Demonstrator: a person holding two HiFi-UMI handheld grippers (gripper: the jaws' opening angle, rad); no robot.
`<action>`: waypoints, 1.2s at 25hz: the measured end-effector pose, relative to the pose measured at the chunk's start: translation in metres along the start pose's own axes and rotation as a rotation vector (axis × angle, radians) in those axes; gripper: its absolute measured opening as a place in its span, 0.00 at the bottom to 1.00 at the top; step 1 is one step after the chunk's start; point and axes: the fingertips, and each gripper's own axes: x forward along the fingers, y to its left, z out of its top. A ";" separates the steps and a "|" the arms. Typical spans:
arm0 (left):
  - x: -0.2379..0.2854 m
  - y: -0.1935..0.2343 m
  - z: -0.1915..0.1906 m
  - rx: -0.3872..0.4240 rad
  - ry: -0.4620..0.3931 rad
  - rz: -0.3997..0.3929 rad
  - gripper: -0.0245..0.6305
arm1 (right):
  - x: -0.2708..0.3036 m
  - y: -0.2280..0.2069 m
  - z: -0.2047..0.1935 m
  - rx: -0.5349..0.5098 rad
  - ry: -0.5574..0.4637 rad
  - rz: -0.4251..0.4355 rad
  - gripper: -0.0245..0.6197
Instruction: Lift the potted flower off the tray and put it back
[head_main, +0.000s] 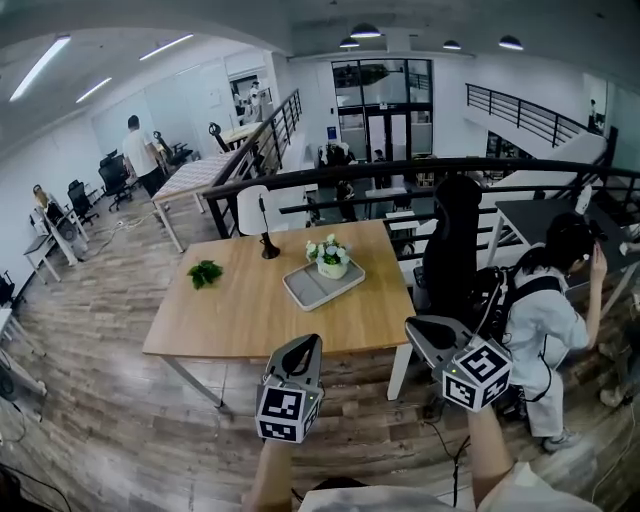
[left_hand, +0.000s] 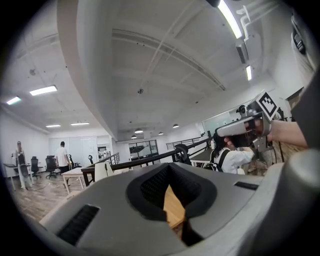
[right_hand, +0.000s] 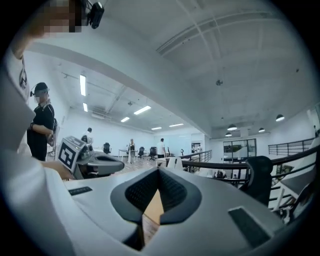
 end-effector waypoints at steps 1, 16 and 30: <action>0.002 -0.003 -0.001 0.003 0.005 -0.002 0.07 | -0.002 -0.001 0.003 0.022 -0.019 0.016 0.05; 0.056 0.006 -0.017 -0.013 0.025 -0.026 0.07 | 0.035 -0.034 -0.017 -0.041 0.073 0.053 0.05; 0.173 0.097 -0.042 -0.026 0.036 -0.073 0.07 | 0.155 -0.120 -0.021 0.025 0.049 -0.029 0.05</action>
